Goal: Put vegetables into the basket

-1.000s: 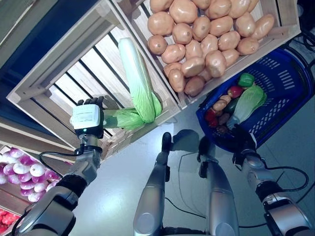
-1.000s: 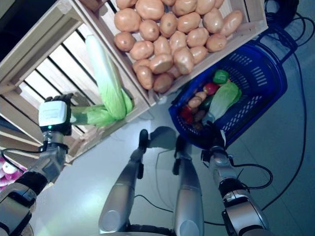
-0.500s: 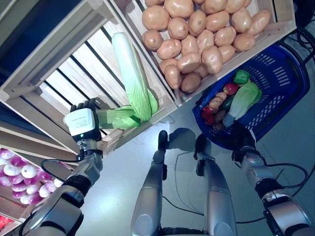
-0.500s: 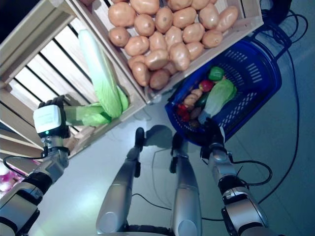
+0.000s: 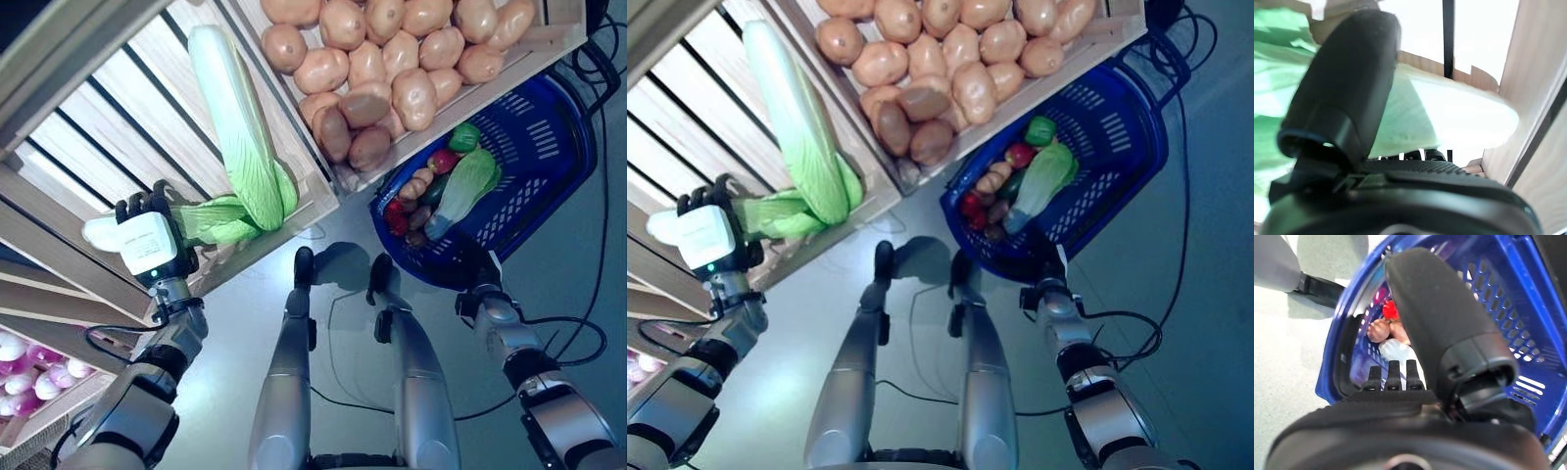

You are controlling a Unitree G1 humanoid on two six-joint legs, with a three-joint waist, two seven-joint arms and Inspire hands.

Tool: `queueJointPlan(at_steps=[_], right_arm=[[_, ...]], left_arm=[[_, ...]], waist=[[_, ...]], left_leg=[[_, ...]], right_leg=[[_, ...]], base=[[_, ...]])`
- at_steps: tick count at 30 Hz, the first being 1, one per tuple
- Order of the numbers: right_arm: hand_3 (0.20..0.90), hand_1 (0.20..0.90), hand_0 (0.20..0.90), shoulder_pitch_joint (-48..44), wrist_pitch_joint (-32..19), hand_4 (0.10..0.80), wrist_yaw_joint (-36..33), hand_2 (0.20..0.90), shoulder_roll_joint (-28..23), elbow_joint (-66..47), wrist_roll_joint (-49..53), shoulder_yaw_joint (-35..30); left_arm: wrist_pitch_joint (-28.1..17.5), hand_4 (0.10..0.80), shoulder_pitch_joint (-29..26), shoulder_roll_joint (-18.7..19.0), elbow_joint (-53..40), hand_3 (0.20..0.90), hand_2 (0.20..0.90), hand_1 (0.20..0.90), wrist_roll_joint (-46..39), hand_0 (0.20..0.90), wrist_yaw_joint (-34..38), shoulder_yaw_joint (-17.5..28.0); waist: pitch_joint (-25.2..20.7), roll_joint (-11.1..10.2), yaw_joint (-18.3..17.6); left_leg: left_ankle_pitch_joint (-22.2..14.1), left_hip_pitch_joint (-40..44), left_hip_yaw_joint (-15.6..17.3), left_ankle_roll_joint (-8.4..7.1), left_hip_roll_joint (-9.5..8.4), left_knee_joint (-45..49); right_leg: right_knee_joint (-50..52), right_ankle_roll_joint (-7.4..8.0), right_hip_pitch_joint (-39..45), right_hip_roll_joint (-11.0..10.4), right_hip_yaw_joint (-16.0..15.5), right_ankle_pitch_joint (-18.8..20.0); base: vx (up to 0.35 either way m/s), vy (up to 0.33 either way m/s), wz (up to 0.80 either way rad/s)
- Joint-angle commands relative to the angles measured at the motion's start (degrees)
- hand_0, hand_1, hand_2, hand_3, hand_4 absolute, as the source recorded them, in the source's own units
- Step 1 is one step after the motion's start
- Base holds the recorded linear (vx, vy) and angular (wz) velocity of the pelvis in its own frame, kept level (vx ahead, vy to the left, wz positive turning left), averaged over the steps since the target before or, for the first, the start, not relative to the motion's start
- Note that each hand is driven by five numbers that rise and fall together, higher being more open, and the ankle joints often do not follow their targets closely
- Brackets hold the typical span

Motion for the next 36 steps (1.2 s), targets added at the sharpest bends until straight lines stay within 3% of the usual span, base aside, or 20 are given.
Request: queueJointPlan(at_steps=[1, 12, 13, 14, 15, 24, 30, 36], right_arm=[[0.9, 0.9, 0.9, 2.5, -3.5, 0.8, -3.0, 0.9, -2.4, -5.2, 1.0, 1.5], [0.9, 0.9, 0.9, 1.0, -3.6, 0.8, -3.7, 0.9, -3.7, -8.6, 2.1, 2.3], [0.9, 0.9, 0.9, 0.9, -3.6, 0.8, -3.7, 0.9, -3.7, -8.8, 2.0, 2.3], [0.9, 0.9, 0.9, 0.6, -3.5, 0.8, -3.8, 0.9, -3.8, -8.9, 2.2, 2.5], [0.9, 0.9, 0.9, 0.3, -3.5, 0.8, -3.6, 0.9, -3.8, -8.7, 2.2, 2.5], [0.9, 0.9, 0.9, -0.7, -4.7, 0.8, -2.6, 0.9, -4.2, -7.9, 2.6, 2.7], [0.9, 0.9, 0.9, -0.5, -5.2, 0.8, -3.6, 0.9, -2.7, -8.2, 2.8, 2.7], [0.9, 0.9, 0.9, 2.3, -5.3, 0.8, -5.7, 0.9, -0.9, -10.0, 1.8, 1.7]], left_arm=[[-0.3, 0.8, -3.5, 1.0, 0.4, 0.9, 0.9, 0.9, -0.4, 0.9, 6.8, 4.3], [0.2, 0.8, -8.0, 3.3, 1.5, 0.9, 0.9, 0.9, -1.1, 0.9, 9.4, 5.1], [0.2, 0.704, -8.3, 3.5, 1.6, 0.756, 0.756, 0.756, -1.4, 0.756, 9.1, 5.1], [-0.2, 0.43, -8.7, 3.7, 2.0, 0.345, 0.345, 0.345, -1.6, 0.345, 9.3, 5.2], [-0.5, 0.4, -9.0, 3.7, 2.3, 0.3, 0.3, 0.3, -1.3, 0.3, 9.2, 5.3], [-2.8, 0.4, -10.2, 4.3, 3.0, 0.3, 0.3, 0.3, -1.2, 0.3, 9.0, 4.9], [-8.1, 0.4, -9.3, 4.1, 0.4, 0.3, 0.3, 0.3, 1.6, 0.3, 12.1, 5.6], [-10.8, 0.4, -5.4, 2.9, -4.7, 0.3, 0.3, 0.3, 5.2, 0.3, 14.8, 7.2]], waist=[[-0.3, -1.3, -0.8], [-0.3, -1.5, -1.3], [-0.3, -1.5, -1.3], [-0.3, -1.5, -1.4], [-0.3, -1.5, -1.4], [-0.3, -1.7, -1.6], [-0.3, -1.7, -1.3], [-0.3, -1.1, -0.5]], left_leg=[[1.8, -5.8, 1.9, 2.24, -2.05, 4.4], [1.4, -10.4, 1.1, 1.73, -2.56, 6.4], [1.4, -10.4, 1.1, 1.64, -2.56, 6.4], [1.4, -10.5, 0.9, 1.48, -2.54, 6.3], [1.5, -10.5, 0.8, 1.34, -2.51, 6.2], [1.8, -8.6, 0.9, 0.81, -1.95, 4.2], [2.2, -5.0, 1.2, 0.55, -1.46, 1.8], [2.9, 0.8, 1.7, 0.34, -1.35, -1.8]], right_leg=[[-5.5, -0.3, 1.4, 2.8, 2.1, 5.3], [-2.8, -0.19, -3.3, 3.2, 2.3, 5.1], [-2.8, -0.16, -3.4, 3.2, 2.3, 5.1], [-2.9, -0.18, -3.4, 3.2, 2.3, 5.0], [-3.0, -0.13, -3.4, 3.3, 2.3, 5.0], [-5.8, 0.1, -1.3, 3.2, 2.1, 5.0], [-8.7, 0.43, 2.8, 2.6, 1.5, 5.3], [-11.8, 1.16, 9.0, 1.5, 0.4, 5.5]], base=[[-0.036, -0.005, 0.05], [-0.04, 0.004, 0.0], [-0.038, 0.0, -0.12], [-0.035, -0.003, -0.11], [-0.031, -0.006, -0.08], [-0.022, -0.009, -0.01], [0.003, -0.033, -0.04], [0.005, -0.021, -0.01]])
